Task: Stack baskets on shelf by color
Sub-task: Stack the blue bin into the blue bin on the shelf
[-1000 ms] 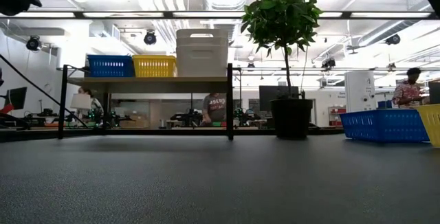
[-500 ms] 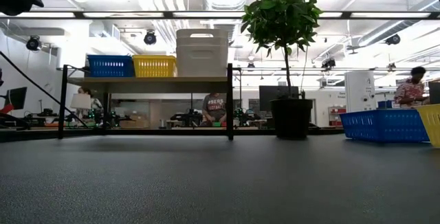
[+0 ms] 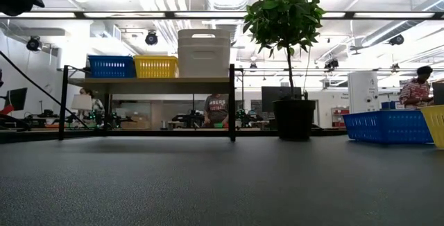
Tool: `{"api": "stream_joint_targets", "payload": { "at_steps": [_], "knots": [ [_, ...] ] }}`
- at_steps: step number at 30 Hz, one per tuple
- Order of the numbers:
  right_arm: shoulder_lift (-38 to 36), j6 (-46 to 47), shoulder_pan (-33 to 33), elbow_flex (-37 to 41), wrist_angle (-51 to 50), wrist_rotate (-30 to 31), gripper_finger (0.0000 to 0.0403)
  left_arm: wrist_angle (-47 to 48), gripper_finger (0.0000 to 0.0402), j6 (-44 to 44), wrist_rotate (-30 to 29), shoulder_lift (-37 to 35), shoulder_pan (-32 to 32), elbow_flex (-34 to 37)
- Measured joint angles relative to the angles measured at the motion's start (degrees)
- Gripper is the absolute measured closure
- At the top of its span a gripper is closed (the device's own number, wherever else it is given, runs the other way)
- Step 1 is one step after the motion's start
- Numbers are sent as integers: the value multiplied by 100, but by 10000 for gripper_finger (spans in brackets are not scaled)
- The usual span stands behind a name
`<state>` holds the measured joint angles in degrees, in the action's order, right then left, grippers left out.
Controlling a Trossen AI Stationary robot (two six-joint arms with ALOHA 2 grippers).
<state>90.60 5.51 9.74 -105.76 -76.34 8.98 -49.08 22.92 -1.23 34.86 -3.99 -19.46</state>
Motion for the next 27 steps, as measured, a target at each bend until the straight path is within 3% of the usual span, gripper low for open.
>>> {"api": "stream_joint_targets", "payload": {
  "at_steps": [8,12,18,27],
  "knots": [
    [-1170,987,-12,2108,1225,49,394,2,373,-2,-35,15,0,0],
    [-1592,1998,-136,3007,1371,595,394,1,373,-2,-33,46,0,0],
    [-1737,4030,-508,4116,991,904,394,-26,373,0,-29,66,0,-9],
    [-1735,4712,-1061,5268,979,731,366,-46,373,-2,9,89,0,-17]
  ]
}}
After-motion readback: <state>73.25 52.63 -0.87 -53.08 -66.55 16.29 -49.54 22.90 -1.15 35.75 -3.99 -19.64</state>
